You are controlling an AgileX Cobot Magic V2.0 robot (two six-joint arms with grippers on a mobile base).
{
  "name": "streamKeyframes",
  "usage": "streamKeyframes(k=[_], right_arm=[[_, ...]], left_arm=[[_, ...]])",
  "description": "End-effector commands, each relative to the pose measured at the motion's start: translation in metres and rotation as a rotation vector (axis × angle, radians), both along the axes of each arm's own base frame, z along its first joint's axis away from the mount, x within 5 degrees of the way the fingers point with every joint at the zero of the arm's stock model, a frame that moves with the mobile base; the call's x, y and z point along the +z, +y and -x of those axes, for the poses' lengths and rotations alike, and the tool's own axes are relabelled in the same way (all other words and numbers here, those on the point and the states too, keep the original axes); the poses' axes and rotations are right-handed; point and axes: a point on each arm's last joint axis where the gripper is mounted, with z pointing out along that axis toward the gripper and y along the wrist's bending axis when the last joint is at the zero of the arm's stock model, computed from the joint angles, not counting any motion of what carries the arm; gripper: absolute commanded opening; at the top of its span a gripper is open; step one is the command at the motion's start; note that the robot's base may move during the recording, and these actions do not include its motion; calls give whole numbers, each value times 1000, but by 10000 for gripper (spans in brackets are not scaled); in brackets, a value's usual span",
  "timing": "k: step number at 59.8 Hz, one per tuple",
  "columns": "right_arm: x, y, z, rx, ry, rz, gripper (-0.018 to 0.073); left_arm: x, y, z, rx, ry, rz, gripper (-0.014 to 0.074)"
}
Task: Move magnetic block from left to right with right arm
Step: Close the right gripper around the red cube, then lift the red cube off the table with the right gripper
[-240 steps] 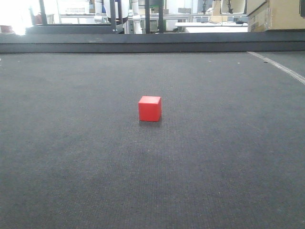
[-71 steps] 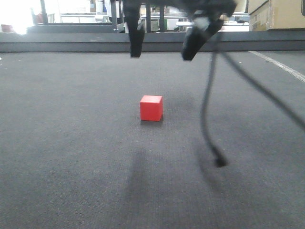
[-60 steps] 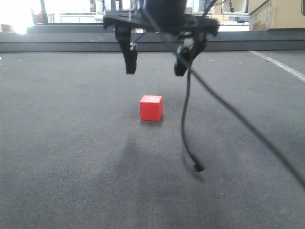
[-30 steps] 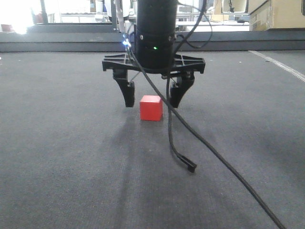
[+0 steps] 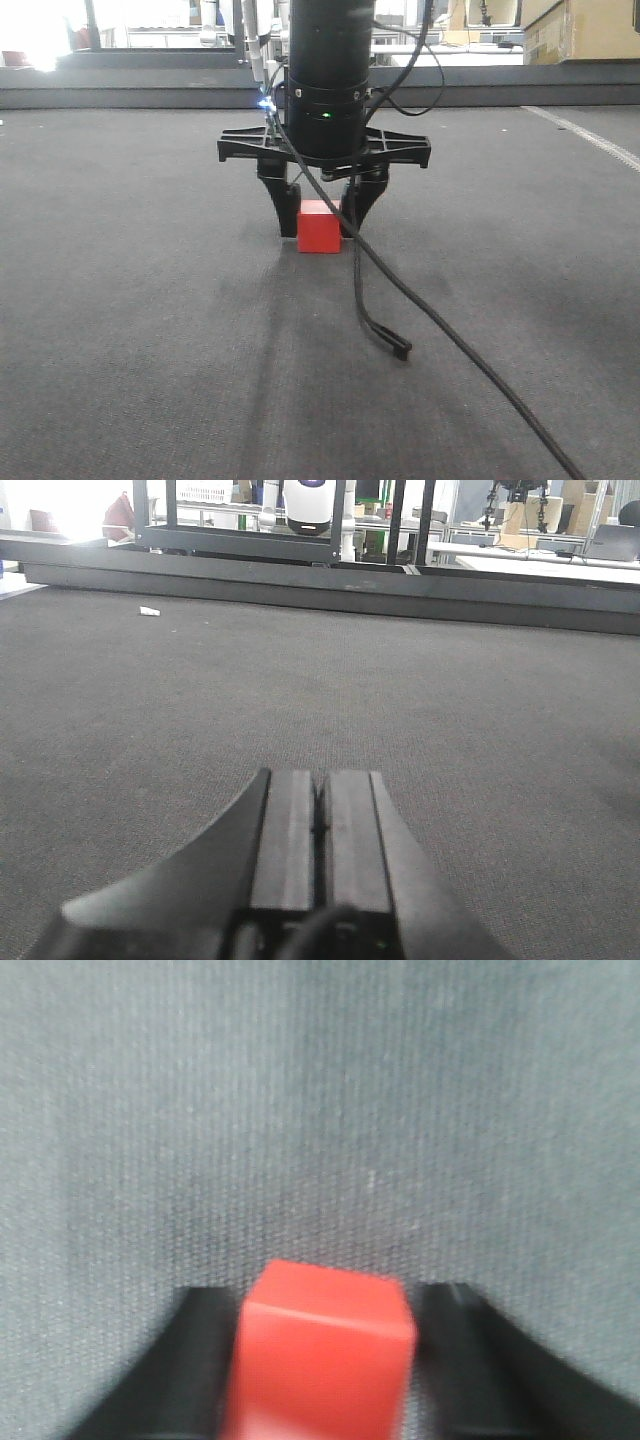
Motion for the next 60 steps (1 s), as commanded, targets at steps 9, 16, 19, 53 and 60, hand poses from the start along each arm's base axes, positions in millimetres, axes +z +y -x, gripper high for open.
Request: streamKeyframes(k=[9, 16, 19, 53, 60], right_arm=[[47, -6, 0, -4, -108, -69, 232], [61, -10, 2, 35, -148, -68, 233], [69, -12, 3, 67, -172, -59, 233], [116, -104, 51, 206, -347, 42, 233], [108, -132, 71, 181, -366, 45, 233]], left_arm=[[6, 0, 2, -4, -92, 9, -116], [6, 0, 2, -4, -92, 9, -116], [6, 0, 2, -4, -92, 9, -116], [6, 0, 2, -4, -92, 9, -116], [6, 0, 2, -4, -92, 9, -116]])
